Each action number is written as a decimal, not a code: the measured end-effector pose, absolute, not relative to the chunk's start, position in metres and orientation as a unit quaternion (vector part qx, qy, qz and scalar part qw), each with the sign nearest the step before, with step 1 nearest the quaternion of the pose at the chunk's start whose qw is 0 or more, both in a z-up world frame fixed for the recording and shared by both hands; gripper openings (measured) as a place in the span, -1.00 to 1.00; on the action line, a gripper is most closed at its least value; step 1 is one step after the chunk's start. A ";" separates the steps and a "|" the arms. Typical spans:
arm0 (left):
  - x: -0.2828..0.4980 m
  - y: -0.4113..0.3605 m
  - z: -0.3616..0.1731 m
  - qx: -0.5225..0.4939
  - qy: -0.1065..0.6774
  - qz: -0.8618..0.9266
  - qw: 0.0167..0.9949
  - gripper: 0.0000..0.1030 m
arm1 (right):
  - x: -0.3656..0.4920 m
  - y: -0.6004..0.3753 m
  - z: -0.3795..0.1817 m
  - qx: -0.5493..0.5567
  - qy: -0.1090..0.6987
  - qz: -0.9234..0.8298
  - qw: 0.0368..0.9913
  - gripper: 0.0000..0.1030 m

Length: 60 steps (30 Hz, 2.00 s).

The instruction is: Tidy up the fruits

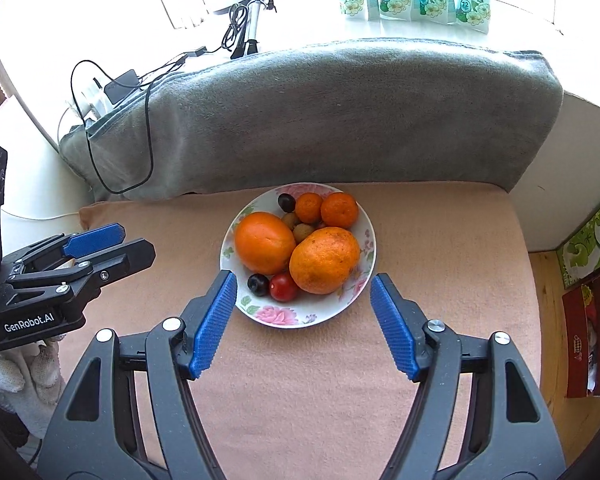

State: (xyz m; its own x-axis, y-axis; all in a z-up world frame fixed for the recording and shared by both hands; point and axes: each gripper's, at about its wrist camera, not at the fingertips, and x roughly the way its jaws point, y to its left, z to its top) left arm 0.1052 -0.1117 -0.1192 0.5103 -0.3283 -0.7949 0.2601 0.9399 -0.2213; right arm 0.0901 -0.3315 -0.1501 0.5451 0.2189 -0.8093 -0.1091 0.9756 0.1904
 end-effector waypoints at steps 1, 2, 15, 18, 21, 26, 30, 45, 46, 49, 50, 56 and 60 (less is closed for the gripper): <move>0.102 -0.111 -0.117 -0.036 0.464 -0.168 0.869 0.31 | 0.087 -0.331 -0.148 0.058 0.467 0.093 0.877 0.40; 0.098 -0.111 -0.116 -0.036 0.464 -0.166 0.870 0.32 | 0.084 -0.330 -0.147 0.059 0.466 0.093 0.878 0.40; 0.054 -0.109 -0.103 -0.045 0.468 -0.148 0.870 0.53 | 0.037 -0.325 -0.132 0.057 0.455 0.086 0.885 0.40; 0.047 -0.107 -0.099 -0.042 0.462 -0.143 0.874 0.56 | 0.029 -0.327 -0.130 0.061 0.453 0.082 0.885 0.40; 0.043 -0.105 -0.095 -0.042 0.462 -0.139 0.875 0.56 | 0.022 -0.329 -0.128 0.073 0.451 0.079 0.886 0.40; 0.034 -0.105 -0.093 -0.044 0.461 -0.140 0.875 0.58 | 0.014 -0.327 -0.127 0.076 0.450 0.080 0.886 0.40; 0.027 -0.108 -0.090 -0.038 0.455 -0.138 0.879 0.58 | 0.010 -0.325 -0.128 0.078 0.451 0.082 0.885 0.40; 0.020 -0.109 -0.087 -0.034 0.449 -0.133 0.883 0.58 | 0.005 -0.325 -0.128 0.082 0.452 0.086 0.884 0.40; 0.019 -0.109 -0.087 -0.034 0.449 -0.134 0.883 0.58 | 0.005 -0.325 -0.128 0.082 0.452 0.087 0.884 0.40; 0.017 -0.110 -0.086 -0.033 0.448 -0.133 0.884 0.58 | 0.004 -0.325 -0.129 0.082 0.453 0.087 0.884 0.40; 0.017 -0.110 -0.086 -0.032 0.448 -0.133 0.884 0.58 | 0.004 -0.325 -0.129 0.083 0.453 0.086 0.883 0.40; 0.016 -0.111 -0.086 -0.032 0.448 -0.132 0.884 0.58 | 0.003 -0.326 -0.131 0.086 0.456 0.086 0.882 0.40; 0.017 -0.110 -0.087 -0.033 0.451 -0.131 0.882 0.58 | 0.004 -0.327 -0.133 0.088 0.460 0.085 0.880 0.40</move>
State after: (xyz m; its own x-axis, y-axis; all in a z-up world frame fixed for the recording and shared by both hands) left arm 0.0170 -0.1102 -0.0867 0.5595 -0.2617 -0.7865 0.2016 0.9633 -0.1772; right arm 0.0037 -0.3273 -0.1325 0.5627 0.2300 -0.7940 -0.0685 0.9702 0.2325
